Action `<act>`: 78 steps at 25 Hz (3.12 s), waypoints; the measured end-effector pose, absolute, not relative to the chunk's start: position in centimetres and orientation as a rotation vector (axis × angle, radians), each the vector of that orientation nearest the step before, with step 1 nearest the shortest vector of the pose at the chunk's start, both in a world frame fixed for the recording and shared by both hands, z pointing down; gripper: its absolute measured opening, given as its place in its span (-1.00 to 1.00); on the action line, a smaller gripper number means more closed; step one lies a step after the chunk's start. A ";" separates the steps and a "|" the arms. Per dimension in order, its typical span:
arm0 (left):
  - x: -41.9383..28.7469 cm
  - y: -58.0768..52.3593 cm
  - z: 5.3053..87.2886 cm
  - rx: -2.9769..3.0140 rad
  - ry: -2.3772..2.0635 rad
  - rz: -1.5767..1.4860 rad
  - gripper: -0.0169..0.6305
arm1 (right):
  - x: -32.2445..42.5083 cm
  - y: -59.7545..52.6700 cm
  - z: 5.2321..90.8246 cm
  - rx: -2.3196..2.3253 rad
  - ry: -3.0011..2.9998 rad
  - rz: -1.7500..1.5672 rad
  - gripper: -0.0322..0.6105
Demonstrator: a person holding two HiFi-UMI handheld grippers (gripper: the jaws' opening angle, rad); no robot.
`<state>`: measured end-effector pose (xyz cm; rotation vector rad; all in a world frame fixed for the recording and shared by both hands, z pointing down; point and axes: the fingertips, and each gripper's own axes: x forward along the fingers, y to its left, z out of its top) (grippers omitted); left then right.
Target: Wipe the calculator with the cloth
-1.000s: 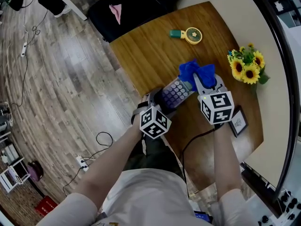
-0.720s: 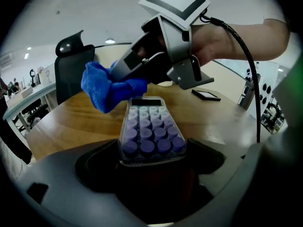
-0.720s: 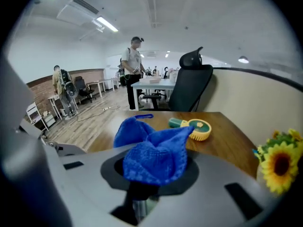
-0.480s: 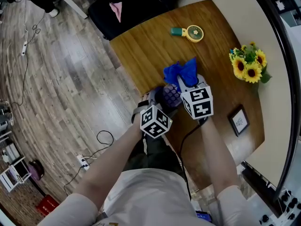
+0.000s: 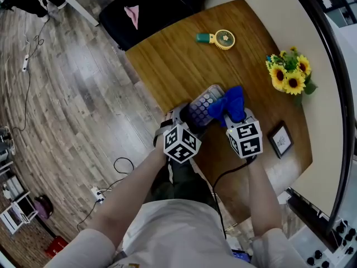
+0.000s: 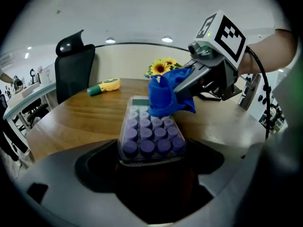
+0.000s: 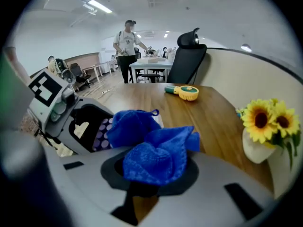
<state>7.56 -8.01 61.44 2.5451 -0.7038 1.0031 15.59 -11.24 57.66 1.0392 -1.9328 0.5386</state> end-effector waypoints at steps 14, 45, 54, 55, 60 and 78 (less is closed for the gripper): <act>7.9 -7.9 61.4 2.547 -0.694 1.003 0.44 | 12.6 -15.0 50.7 1.086 -2.075 0.534 -0.61; 7.5 -8.0 61.4 2.550 -0.696 1.004 0.44 | 17.5 -7.1 57.1 1.032 -1.808 0.695 -0.61; 7.5 -8.1 61.3 2.551 -0.700 1.002 0.44 | 8.5 -14.6 50.4 1.122 -2.196 0.622 -0.60; 7.5 -8.1 61.3 2.551 -0.699 1.001 0.44 | 7.5 -14.7 50.8 1.108 -2.214 0.638 -0.60; 7.5 -8.0 61.4 2.550 -0.699 1.002 0.44 | 5.2 -12.6 56.3 0.991 -2.164 0.750 -0.61; 7.4 -8.0 61.6 2.552 -0.699 1.005 0.44 | 14.1 -5.7 58.9 0.756 -1.832 0.544 -0.61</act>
